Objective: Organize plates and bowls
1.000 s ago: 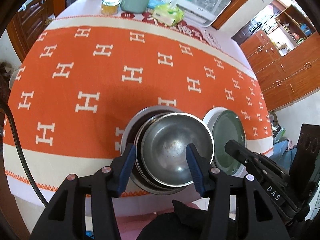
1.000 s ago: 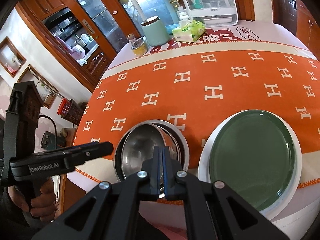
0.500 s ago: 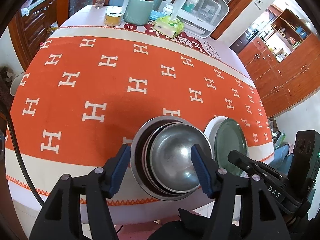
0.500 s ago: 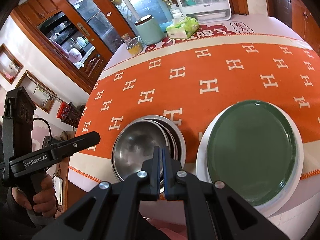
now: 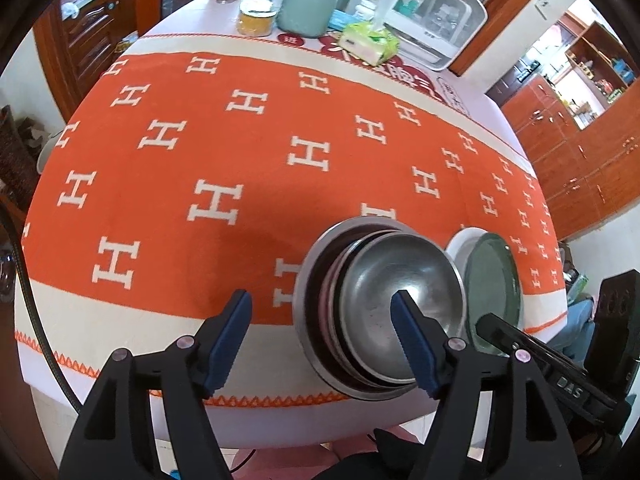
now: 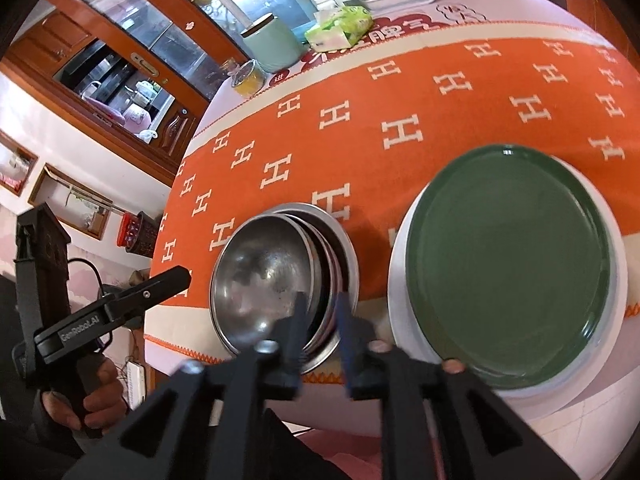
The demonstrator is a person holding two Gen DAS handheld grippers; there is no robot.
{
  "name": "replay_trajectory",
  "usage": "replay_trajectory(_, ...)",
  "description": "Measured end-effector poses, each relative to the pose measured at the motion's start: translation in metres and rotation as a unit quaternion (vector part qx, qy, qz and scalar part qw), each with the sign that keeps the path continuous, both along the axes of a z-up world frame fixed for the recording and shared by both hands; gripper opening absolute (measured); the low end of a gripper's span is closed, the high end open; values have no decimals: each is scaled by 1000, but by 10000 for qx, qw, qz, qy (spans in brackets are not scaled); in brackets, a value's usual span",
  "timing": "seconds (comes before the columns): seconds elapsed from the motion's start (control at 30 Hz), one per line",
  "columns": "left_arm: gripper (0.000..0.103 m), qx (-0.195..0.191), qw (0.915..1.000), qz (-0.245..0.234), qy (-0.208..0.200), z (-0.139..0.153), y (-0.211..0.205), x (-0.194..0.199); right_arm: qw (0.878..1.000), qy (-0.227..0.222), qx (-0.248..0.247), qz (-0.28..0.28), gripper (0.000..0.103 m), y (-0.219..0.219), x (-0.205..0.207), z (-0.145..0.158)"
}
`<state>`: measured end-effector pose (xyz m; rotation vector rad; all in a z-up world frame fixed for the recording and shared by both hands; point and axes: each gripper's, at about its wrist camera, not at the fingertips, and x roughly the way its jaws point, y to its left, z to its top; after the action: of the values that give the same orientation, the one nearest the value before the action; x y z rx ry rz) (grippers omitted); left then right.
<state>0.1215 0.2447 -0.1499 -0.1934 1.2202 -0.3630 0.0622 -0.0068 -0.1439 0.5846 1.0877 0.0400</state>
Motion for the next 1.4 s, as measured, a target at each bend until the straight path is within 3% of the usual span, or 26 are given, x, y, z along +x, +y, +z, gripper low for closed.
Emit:
replay_trajectory(0.23,76,47,9998,155,95,-17,8,-1,9991,-69,415,-30,50,-1,-4,-12)
replay_trajectory(0.63,77,-54,9991,106,419,-47,7,-2,9955,86,934,98,68,9,5,-32)
replay_trajectory(1.27,77,-51,9976,-99,686,-75,-16,13,9923,504,1125,90,69,13,27,-53)
replay_trajectory(1.4,72,-7,9973,-173,715,-76,-21,16,9925,524,1105,83,67,12,28,-51)
